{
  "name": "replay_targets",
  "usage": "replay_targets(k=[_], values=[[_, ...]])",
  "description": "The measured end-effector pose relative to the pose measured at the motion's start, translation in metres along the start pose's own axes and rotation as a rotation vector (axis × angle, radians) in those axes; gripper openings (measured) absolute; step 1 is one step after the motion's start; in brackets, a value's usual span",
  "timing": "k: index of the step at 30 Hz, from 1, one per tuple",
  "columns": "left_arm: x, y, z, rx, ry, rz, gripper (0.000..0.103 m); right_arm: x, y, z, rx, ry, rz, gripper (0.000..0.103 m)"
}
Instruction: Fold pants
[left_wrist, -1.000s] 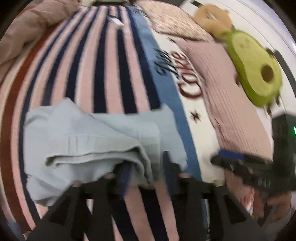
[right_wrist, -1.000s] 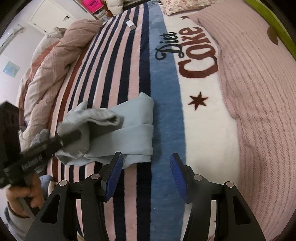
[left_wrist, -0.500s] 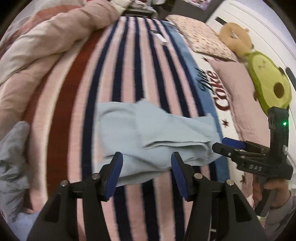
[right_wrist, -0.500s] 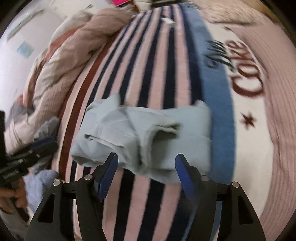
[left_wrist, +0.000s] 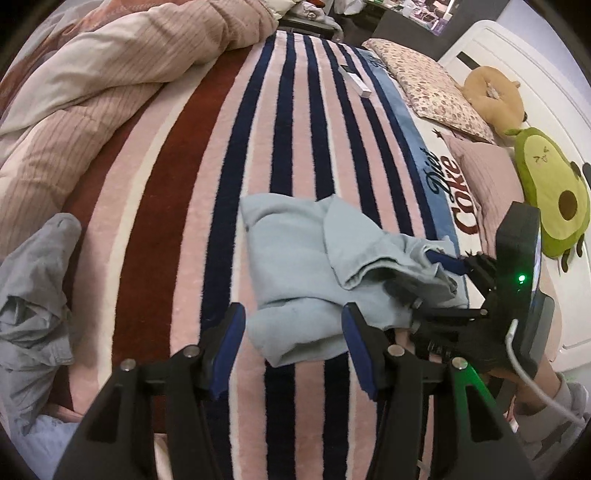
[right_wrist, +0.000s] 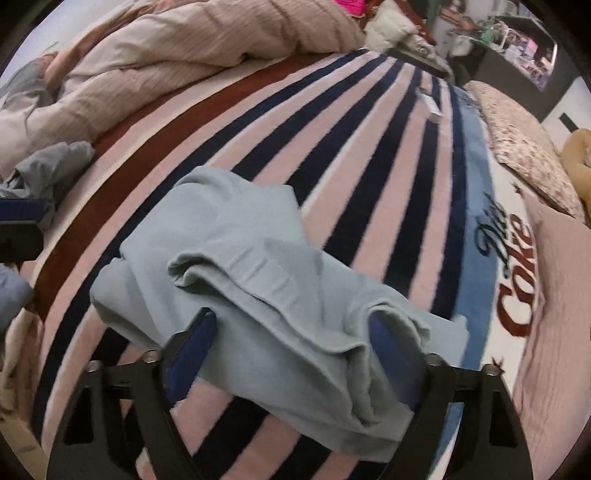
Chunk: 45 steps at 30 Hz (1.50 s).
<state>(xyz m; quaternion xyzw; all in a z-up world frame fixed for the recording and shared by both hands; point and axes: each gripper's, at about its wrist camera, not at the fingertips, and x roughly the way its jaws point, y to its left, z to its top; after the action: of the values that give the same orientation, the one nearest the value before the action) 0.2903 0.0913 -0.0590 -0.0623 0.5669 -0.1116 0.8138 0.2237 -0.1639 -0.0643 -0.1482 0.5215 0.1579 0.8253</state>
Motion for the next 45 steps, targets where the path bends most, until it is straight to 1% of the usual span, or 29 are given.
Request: replay_targets(k=[1,2,3,5,7,9,11,13,14,16,17,18,21,22,23,24,25,26,28,29,31,33,36,37,39,40,41,43,45], values=[[0.002,0.003,0.001,-0.007,0.002,0.004,0.050,0.001,-0.003,0.000,0.011,0.006,0.014,0.022],[0.003,0.005,0.002,-0.013,0.001,0.008,0.050,0.002,-0.009,0.000,0.034,0.009,0.042,0.010],[0.003,0.006,0.003,-0.019,-0.001,0.010,0.050,0.000,-0.015,0.001,0.082,0.012,0.064,0.003],[0.002,0.009,0.005,-0.025,-0.006,0.010,0.050,-0.007,-0.036,-0.001,0.205,0.007,0.095,0.003],[0.000,0.009,0.006,-0.029,-0.009,0.006,0.050,-0.012,-0.064,-0.009,0.359,0.015,0.144,0.003],[-0.001,0.008,0.006,-0.028,-0.008,0.006,0.050,-0.012,-0.096,-0.020,0.546,0.042,0.197,0.003],[-0.002,0.008,0.006,-0.026,-0.008,0.007,0.050,-0.010,-0.124,-0.038,0.696,0.077,0.223,0.003],[-0.002,0.007,0.006,-0.028,-0.007,0.006,0.050,-0.010,-0.134,-0.049,0.755,0.101,0.227,0.005],[-0.002,0.006,0.005,-0.027,-0.006,0.007,0.050,-0.010,-0.138,-0.055,0.782,0.119,0.232,0.008],[-0.002,0.004,0.005,-0.021,-0.002,0.011,0.050,-0.012,-0.142,-0.067,0.841,0.142,0.232,0.028],[-0.002,0.004,0.004,-0.019,-0.002,0.010,0.050,-0.014,-0.144,-0.072,0.859,0.146,0.221,0.033],[-0.003,0.004,0.004,-0.017,-0.001,0.010,0.050,-0.017,-0.147,-0.075,0.862,0.143,0.200,0.036],[-0.003,0.001,0.002,-0.007,0.002,0.015,0.050,-0.028,-0.154,-0.082,0.856,0.140,0.060,0.037],[-0.002,0.000,0.002,-0.006,0.003,0.016,0.050,-0.030,-0.158,-0.080,0.846,0.125,0.071,0.037],[-0.002,0.000,0.002,-0.006,0.004,0.017,0.050,-0.032,-0.155,-0.077,0.823,0.108,0.131,0.037],[-0.003,-0.001,0.001,-0.007,0.004,0.015,0.050,-0.032,-0.154,-0.073,0.805,0.103,0.167,0.041],[-0.003,-0.001,0.002,-0.006,0.004,0.014,0.050,-0.033,-0.149,-0.068,0.774,0.096,0.204,0.049],[-0.003,-0.001,0.002,-0.006,0.003,0.016,0.050,-0.034,-0.143,-0.062,0.733,0.086,0.222,0.053],[-0.003,-0.002,0.002,-0.004,0.005,0.021,0.050,-0.031,-0.127,-0.045,0.612,0.088,0.201,0.067],[-0.002,-0.002,0.002,-0.004,0.005,0.022,0.050,-0.026,-0.119,-0.038,0.560,0.103,0.181,0.068],[-0.001,-0.002,0.003,-0.004,0.008,0.022,0.050,-0.015,-0.111,-0.029,0.515,0.121,0.141,0.068],[-0.001,-0.003,0.004,0.000,0.012,0.025,0.050,-0.001,-0.110,-0.019,0.529,0.119,0.111,0.068],[0.001,-0.006,0.003,0.011,0.017,0.027,0.050,0.002,-0.128,-0.018,0.648,0.100,0.071,0.068],[0.001,-0.006,0.003,0.013,0.019,0.028,0.050,0.001,-0.132,-0.019,0.663,0.096,0.041,0.068],[0.004,-0.007,0.003,0.017,0.026,0.028,0.050,-0.005,-0.138,-0.024,0.659,0.088,-0.054,0.068],[0.004,-0.008,0.004,0.018,0.027,0.028,0.050,-0.007,-0.141,-0.028,0.664,0.087,-0.074,0.068],[0.005,-0.008,0.004,0.020,0.028,0.028,0.050,-0.009,-0.145,-0.033,0.671,0.094,-0.075,0.068],[0.007,-0.008,0.005,0.022,0.028,0.031,0.050,-0.012,-0.149,-0.041,0.667,0.102,-0.023,0.068],[0.008,-0.009,0.006,0.020,0.027,0.033,0.050,-0.009,-0.144,-0.045,0.650,0.108,0.109,0.068]])
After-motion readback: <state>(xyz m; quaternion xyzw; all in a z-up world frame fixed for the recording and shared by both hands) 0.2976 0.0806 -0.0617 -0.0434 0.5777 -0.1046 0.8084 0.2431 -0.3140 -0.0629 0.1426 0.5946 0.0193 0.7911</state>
